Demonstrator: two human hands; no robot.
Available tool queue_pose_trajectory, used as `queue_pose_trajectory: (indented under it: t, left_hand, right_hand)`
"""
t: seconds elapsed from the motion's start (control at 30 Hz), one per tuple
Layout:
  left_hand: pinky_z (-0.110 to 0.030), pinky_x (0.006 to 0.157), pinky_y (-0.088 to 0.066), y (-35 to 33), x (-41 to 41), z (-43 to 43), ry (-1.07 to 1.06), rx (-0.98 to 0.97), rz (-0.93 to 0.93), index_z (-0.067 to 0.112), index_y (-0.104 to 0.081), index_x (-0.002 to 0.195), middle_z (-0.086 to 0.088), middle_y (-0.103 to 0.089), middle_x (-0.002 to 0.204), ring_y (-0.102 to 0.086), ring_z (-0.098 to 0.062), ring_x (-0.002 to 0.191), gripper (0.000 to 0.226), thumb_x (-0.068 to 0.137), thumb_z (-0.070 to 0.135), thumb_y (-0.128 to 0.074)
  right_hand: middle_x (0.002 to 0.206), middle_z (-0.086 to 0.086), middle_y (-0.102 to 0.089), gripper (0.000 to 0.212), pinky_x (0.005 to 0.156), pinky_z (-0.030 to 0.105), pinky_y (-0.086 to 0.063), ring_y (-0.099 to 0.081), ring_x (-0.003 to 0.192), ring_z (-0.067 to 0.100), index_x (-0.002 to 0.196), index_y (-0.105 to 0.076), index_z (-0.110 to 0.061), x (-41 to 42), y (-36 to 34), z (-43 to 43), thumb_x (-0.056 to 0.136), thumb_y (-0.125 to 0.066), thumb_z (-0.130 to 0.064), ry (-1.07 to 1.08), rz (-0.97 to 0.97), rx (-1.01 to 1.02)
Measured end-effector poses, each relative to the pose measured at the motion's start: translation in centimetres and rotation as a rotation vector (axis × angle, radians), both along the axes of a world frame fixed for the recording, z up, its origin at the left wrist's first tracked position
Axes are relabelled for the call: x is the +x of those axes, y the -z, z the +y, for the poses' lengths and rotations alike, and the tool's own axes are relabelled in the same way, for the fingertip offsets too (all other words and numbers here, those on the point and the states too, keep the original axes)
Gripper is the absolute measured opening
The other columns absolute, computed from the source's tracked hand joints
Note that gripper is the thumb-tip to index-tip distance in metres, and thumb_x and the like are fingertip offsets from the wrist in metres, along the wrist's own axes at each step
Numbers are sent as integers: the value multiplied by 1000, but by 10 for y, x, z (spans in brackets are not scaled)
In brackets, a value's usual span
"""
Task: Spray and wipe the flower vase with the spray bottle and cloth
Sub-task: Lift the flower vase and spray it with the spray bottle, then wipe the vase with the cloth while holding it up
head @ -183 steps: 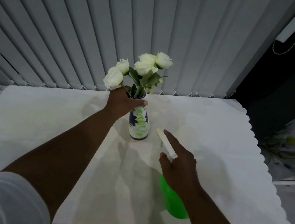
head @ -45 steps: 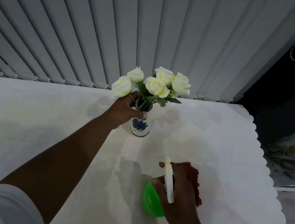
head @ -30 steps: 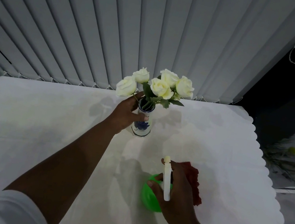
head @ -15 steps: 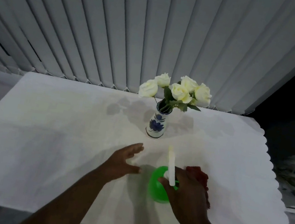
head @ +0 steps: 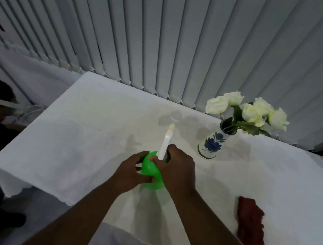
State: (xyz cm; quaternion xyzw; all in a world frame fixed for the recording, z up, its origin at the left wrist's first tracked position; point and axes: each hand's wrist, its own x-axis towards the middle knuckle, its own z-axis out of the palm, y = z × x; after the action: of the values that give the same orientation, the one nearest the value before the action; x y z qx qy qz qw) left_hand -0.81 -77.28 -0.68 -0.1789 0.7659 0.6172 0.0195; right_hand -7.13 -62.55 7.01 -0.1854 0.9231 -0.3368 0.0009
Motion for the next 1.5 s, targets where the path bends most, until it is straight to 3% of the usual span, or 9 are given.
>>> queue_pose_trajectory:
  t: [0.23, 0.57, 0.73, 0.83, 0.97, 1.07, 1.2, 1.37, 1.5]
  left_hand:
    - [-45, 96, -54, 17, 7, -58, -30, 46, -73, 25, -53, 136, -3, -66, 125, -63, -23, 115, 109, 37, 43, -95]
    - [-33, 98, -53, 35, -4, -77, 95, 37, -101, 29, -40, 144, 0, -61, 135, -61, -12, 118, 104, 53, 40, -89]
    - [-41, 101, -51, 34, 0, -76, 108, 31, -88, 35, -41, 143, 3, -60, 136, -58, -13, 122, 97, 59, 38, -88]
    - [-41, 102, -49, 30, 10, -69, -95, 63, -58, 26, -47, 140, 3, -59, 136, -59, -16, 121, 100, 52, 38, -92]
    - [-19, 73, -55, 2, 42, -29, -516, -202, 111, 15, -64, 101, -3, -70, 95, -68, -15, 82, 40, 68, 18, -85]
    - [-13, 61, -50, -4, 61, 25, -360, -270, 158, 13, -63, 79, 0, -67, 69, -64, -5, 64, 24, 69, 14, -85]
    - [-19, 70, -54, 1, 33, 81, -92, -125, 81, 30, -65, 87, 16, -73, 88, -69, -3, 73, 32, 62, 46, -78]
    - [-14, 82, -50, -9, -52, 122, 33, -155, 115, 26, -66, 102, 4, -73, 102, -66, -3, 88, 37, 70, 24, -84]
    - [-5, 76, -45, -24, -123, 144, -4, -175, 156, 15, -62, 114, -1, -67, 112, -61, -6, 92, 51, 69, 24, -85]
  right_hand:
    - [72, 7, -68, 42, 59, 38, -49, -64, 67, 32, 79, -61, -12, 5, 12, -53, 68, -78, -49, -42, 43, -12]
    - [79, 2, -70, 43, 64, 34, -48, -64, 72, 25, 85, -63, -13, 0, 15, -66, 71, -76, -52, -33, -16, 5]
    - [82, 3, -71, 40, 67, 35, -51, -65, 75, 23, 93, -67, -15, -1, 18, -52, 72, -76, -49, -62, -40, -31]
    - [91, 7, -74, 42, 71, 32, -53, -69, 80, 21, 99, -69, -13, -5, 21, -21, 73, -79, -44, -12, -22, -57]
    - [97, 7, -75, 44, 79, 34, -54, -70, 86, 19, 105, -71, -11, -15, 21, 47, 75, -79, -42, 122, -68, -57]
    - [102, 7, -75, 47, 82, 32, -54, -70, 90, 18, 109, -70, -10, -21, 28, 108, 78, -76, -45, 210, -87, 9]
    - [106, 5, -72, 42, 83, 31, -49, -68, 97, 21, 116, -66, -16, -22, 48, 191, 87, -66, -46, 321, -123, 160]
    - [94, 0, -69, 30, 76, 35, -54, -65, 90, 26, 110, -64, -31, -4, 80, 263, 86, -54, -45, 333, -160, 274]
    - [116, 14, -66, 49, 80, 43, -56, -60, 98, 36, 123, -63, -14, 16, 110, 283, 79, -73, -33, 334, -174, 448]
